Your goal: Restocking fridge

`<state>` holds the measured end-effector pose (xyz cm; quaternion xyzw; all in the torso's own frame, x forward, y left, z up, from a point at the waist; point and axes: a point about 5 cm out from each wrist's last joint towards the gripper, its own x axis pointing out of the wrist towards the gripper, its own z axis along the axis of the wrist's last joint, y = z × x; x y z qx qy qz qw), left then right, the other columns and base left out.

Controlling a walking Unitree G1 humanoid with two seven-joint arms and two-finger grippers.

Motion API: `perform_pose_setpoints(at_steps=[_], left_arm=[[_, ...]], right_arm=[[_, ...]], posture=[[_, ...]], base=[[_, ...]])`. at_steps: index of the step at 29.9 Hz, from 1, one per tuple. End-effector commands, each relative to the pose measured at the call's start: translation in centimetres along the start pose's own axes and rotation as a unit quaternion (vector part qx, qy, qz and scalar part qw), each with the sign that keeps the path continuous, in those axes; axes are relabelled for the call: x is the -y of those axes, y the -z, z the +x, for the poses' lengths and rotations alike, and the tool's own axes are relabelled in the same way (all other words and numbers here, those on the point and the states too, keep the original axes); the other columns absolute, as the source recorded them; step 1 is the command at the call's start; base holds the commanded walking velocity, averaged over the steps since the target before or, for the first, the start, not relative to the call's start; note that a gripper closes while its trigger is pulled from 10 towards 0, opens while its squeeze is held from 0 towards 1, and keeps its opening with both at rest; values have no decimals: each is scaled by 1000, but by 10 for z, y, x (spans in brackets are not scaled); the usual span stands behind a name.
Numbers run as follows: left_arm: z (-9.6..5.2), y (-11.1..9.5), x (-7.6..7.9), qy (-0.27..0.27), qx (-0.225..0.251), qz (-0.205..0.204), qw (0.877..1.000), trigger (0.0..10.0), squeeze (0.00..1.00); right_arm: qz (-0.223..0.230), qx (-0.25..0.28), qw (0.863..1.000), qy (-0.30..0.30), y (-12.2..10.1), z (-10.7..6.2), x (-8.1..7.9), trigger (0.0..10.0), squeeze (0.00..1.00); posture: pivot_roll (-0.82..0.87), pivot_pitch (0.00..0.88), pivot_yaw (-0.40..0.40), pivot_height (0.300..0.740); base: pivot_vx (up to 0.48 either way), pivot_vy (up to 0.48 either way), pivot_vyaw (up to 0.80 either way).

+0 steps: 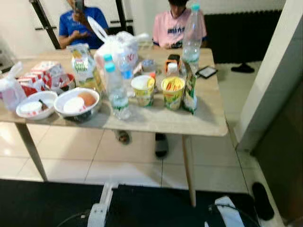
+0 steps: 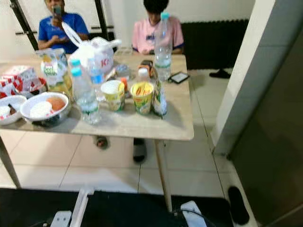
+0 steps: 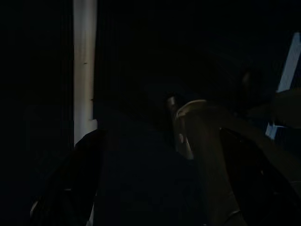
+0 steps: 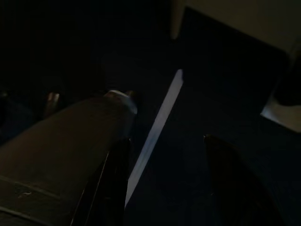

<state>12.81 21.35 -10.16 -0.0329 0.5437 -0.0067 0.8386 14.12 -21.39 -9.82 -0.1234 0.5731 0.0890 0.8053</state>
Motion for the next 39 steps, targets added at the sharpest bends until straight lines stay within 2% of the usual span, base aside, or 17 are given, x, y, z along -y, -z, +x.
perform_pose_setpoints(at_steps=[1, 6, 9, 14, 25, 27, 28, 29, 32, 33, 36, 37, 38, 39], left_arm=[[-1, 0, -3, -7, 1, -5, 1000, 10000, 0], [-1, 0, -3, -6, 1, -5, 1000, 10000, 0], [-1, 0, -3, -3, 0, 4, 1000, 10000, 0], [-1, 0, -3, -5, 3, -11, 1000, 10000, 0], [-1, 0, -4, -10, 5, -7, 1000, 10000, 0], [-1, 0, -4, -10, 6, -7, 1000, 10000, 0], [-1, 0, -4, -10, 6, -7, 1000, 10000, 0], [-1, 0, -4, -10, 6, -6, 1000, 10000, 0], [-1, 0, -4, -11, 6, -6, 1000, 10000, 0], [-1, 0, -4, -11, 6, -6, 1000, 10000, 0], [-1, 0, -4, -12, 6, -5, 1000, 10000, 0], [-1, 0, -4, -12, 6, -5, 1000, 10000, 0], [-1, 0, -4, -12, 6, -5, 1000, 10000, 0], [-1, 0, -3, -12, 6, -6, 1000, 10000, 0]], right_arm=[[6, 6, 1000, -1, -1, 0, -3, 10000, 0], [10, 16, 1000, 3, -2, 0, -2, 10000, 0], [17, 31, 999, 10, -4, 0, -2, 10000, 0], [21, 38, 999, 11, -5, 0, -2, 10000, 0], [22, 56, 998, 4, -7, 0, -3, 10000, 0], [29, 111, 993, -9, -46, -1, -2, 10000, 0], [29, 111, 993, -9, -46, -1, -2, 10000, 0], [34, 132, 991, -11, -58, -3, 0, 10000, 0], [80, 197, 976, 36, -88, -12, 24, 10000, 0], [80, 197, 976, 36, -88, -12, 24, 10000, 0], [71, 213, 968, 108, -104, -22, 51, 10000, 0], [71, 213, 968, 108, -104, -22, 51, 10000, 0], [68, 213, 966, 129, -106, -25, 59, 10000, 0], [59, 215, 957, 184, -114, -34, 79, 10000, 0]], posture=[[-13, 0, 64, 740], [-15, 0, 65, 740], [-15, 0, 65, 740], [-15, 0, 65, 740], [-18, 0, 62, 740], [-18, 0, 62, 740], [-18, 0, 62, 740], [-18, 0, 62, 740], [-16, 0, 63, 740], [-16, 0, 63, 740], [-16, 0, 63, 740], [-16, 0, 63, 740], [-16, 0, 61, 740], [-16, 0, 61, 740]], base=[[0, 0, 0], [0, 0, 0], [0, -472, 0], [0, -470, 0], [0, 0, 0], [0, 0, 0], [0, 0, 0], [0, 0, 0], [0, 0, 0], [0, 0, 0], [0, 0, 0], [0, 0, 0], [0, 0, 0], [0, 0, 0]])
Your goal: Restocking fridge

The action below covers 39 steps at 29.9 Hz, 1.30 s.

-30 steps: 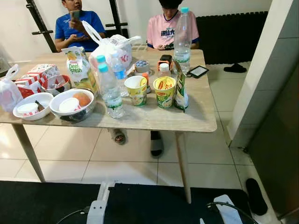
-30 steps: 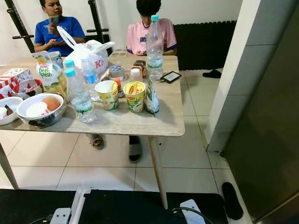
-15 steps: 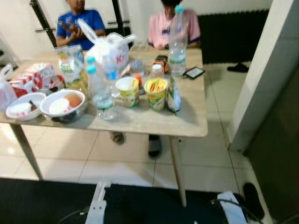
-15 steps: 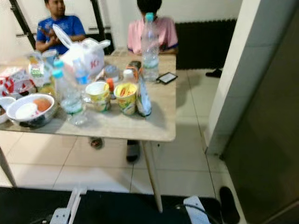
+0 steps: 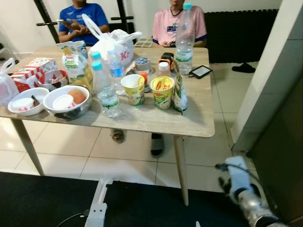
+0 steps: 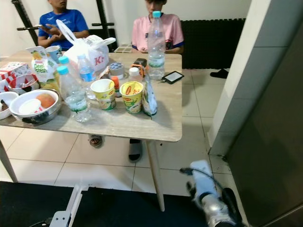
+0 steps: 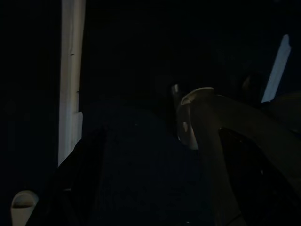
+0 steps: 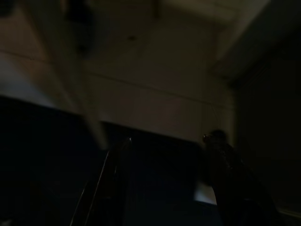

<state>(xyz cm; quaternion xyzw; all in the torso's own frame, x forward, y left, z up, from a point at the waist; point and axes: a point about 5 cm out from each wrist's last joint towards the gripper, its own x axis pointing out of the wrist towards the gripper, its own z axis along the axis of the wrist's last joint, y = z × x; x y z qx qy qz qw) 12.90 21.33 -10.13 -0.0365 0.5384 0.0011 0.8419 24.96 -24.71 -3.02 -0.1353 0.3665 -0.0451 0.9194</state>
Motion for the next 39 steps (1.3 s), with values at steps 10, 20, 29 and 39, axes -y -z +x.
perform_pose_setpoints(at_steps=[10, 20, 29, 39], left_arm=[[-1, 0, -4, -7, 1, -3, 1000, 10000, 0], [-1, 0, -4, -7, 1, -4, 1000, 10000, 0], [-1, 1, -3, -5, 1, -4, 1000, 10000, 0], [-1, 2, -2, -2, 0, -2, 1000, 10000, 0]], right_arm=[[16, 95, 988, 124, -62, 2, 45, 10000, 0], [149, 259, 950, 87, -146, -8, 55, 10000, 0], [255, 390, 881, -86, -207, -25, 40, 10000, 1000], [276, 489, 766, -312, -241, -48, 14, 10000, 1000]], posture=[[-14, 0, 58, 740], [-14, 0, 61, 740], [-12, 0, 55, 740], [-11, 0, 48, 740]], base=[[0, 0, 0], [0, 0, 0], [0, 0, 0], [0, 0, 0]])
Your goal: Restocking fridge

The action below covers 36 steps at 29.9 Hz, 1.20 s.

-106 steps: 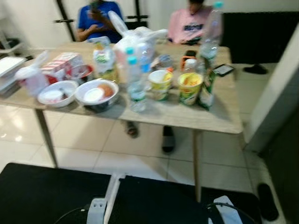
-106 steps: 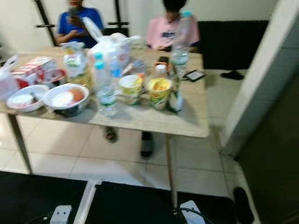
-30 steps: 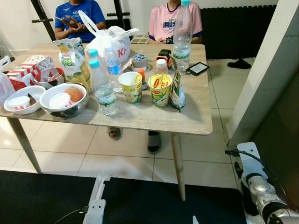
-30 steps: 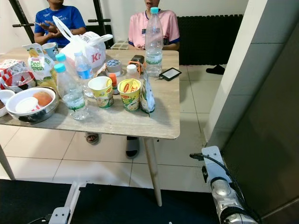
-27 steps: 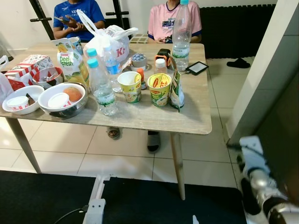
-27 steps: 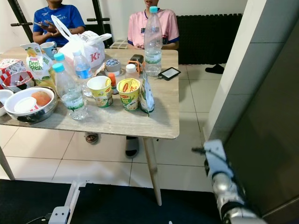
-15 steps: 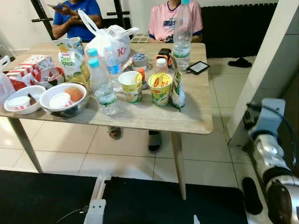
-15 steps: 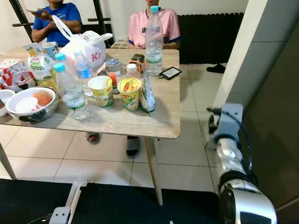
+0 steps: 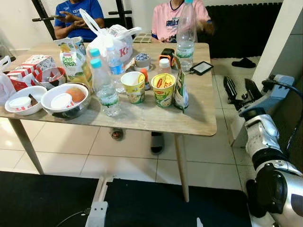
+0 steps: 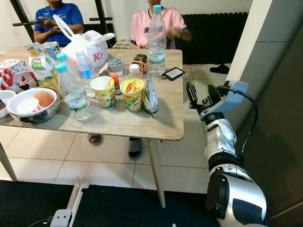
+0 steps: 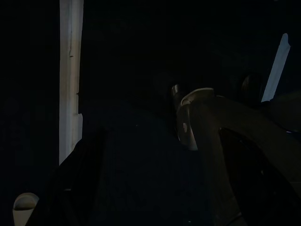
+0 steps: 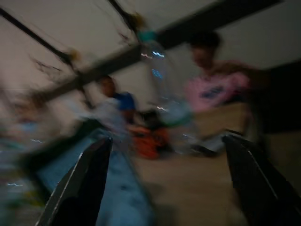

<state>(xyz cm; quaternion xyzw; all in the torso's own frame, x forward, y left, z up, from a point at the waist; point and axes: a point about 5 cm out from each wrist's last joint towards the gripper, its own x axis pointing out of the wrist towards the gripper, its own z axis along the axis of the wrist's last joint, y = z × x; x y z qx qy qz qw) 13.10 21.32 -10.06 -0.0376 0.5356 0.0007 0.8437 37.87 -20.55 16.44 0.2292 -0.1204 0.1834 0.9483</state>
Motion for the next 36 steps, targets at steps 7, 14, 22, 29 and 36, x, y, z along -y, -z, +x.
perform_pose_setpoints(at_steps=[7, 14, 22, 29, 36], left_arm=[[-1, 4, -2, -2, -4, -2, 1000, 10000, 0], [-1, 4, -2, -1, -4, -1, 1000, 10000, 0], [-1, 4, -3, -1, -4, 0, 1000, 10000, 0], [-1, 4, -3, 0, -4, -1, 1000, 10000, 0], [-1, 4, -2, 0, -4, -1, 1000, 10000, 0]], right_arm=[[42, 28, 989, -140, -7, 9, -24, 10000, 1000], [38, -6, 963, -266, 5, 6, -50, 10000, 1000], [-7, -82, 963, -255, 35, 9, -65, 10000, 129], [-44, -111, 973, -197, 43, 17, -67, 10000, 0], [-79, -111, 980, -142, 42, 23, -65, 10000, 0]], posture=[[-11, 0, 47, 740], [-13, 0, 48, 740], [-13, 0, 48, 740], [-12, 0, 47, 740], [-12, 0, 44, 740]], base=[[0, 0, 0], [0, 0, 0], [0, 0, 0], [0, 0, 0], [0, 0, 0]])
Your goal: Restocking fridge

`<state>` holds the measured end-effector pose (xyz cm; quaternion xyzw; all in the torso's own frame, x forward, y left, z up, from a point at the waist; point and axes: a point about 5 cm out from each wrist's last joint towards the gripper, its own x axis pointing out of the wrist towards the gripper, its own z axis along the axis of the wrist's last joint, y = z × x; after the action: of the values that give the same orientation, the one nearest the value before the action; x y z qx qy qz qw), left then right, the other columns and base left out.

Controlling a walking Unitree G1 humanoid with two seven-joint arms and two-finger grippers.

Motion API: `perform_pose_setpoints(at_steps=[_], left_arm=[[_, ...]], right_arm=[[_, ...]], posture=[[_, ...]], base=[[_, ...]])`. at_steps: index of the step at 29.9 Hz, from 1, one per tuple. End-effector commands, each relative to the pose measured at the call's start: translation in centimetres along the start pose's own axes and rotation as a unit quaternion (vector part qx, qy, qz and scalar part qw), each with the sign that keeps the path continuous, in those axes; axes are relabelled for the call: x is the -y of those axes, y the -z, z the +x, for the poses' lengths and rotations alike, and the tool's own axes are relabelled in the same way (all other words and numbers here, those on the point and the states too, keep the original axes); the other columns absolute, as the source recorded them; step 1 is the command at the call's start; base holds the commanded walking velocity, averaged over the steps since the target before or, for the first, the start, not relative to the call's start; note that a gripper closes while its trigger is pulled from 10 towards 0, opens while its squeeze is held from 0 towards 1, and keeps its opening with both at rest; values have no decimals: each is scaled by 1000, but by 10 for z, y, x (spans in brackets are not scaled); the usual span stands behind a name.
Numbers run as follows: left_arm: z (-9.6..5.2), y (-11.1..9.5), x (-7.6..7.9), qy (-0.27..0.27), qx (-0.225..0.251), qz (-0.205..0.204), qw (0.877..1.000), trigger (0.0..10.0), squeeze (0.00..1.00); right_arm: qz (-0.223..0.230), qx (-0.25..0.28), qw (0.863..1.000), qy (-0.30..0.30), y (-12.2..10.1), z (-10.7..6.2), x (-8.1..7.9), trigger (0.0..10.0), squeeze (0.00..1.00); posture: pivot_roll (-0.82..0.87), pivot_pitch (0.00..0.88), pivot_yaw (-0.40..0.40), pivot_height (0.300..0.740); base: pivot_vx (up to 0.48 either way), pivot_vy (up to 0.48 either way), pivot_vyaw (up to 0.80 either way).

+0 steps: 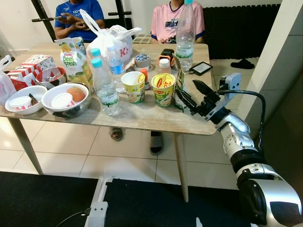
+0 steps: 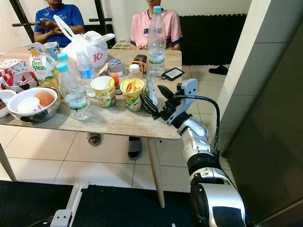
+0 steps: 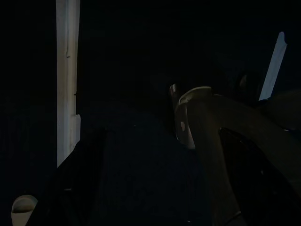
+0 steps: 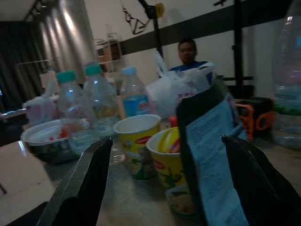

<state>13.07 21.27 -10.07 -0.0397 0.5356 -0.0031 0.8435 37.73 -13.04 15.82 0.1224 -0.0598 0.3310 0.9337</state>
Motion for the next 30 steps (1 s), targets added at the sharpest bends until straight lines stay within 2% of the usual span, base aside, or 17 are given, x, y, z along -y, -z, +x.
perform_pose_setpoints(at_steps=[1, 4, 5, 12, 22, 25, 30], left_arm=[[-1, 4, -2, -4, -4, -1, 1000, 10000, 0], [-1, 4, -2, -4, -4, -1, 1000, 10000, 0], [-1, 4, -2, -3, -5, 0, 1000, 10000, 0], [-1, 5, -1, -3, -4, -1, 1000, 10000, 0], [0, 4, 0, -4, -4, -7, 1000, 10000, 0], [0, 4, 0, -4, -4, -7, 1000, 10000, 0], [0, 4, 1, -3, -2, -13, 1000, 10000, 0]], right_arm=[[-10, -3, 1000, 1, -1, 5, -3, 10000, 0], [-26, -24, 999, 16, 4, 6, -4, 10000, 0], [-40, -51, 997, 35, 12, 8, -5, 10000, 0], [-60, -105, 987, 109, 27, 10, -4, 10000, 0], [-73, -108, 978, 162, 21, 13, 3, 10000, 0], [-73, -108, 978, 162, 21, 13, 3, 10000, 0], [-89, -128, 968, 196, 21, 11, 8, 10000, 0]], posture=[[-12, 0, 44, 740], [-12, 0, 44, 740], [-12, 0, 41, 740], [-5, 0, 38, 740], [6, 0, 32, 740], [6, 0, 32, 740], [19, 0, 25, 740]], base=[[0, 0, 0], [0, 0, 0], [0, 0, 0], [0, 0, 0], [0, 0, 0], [0, 0, 0], [0, 0, 0]])
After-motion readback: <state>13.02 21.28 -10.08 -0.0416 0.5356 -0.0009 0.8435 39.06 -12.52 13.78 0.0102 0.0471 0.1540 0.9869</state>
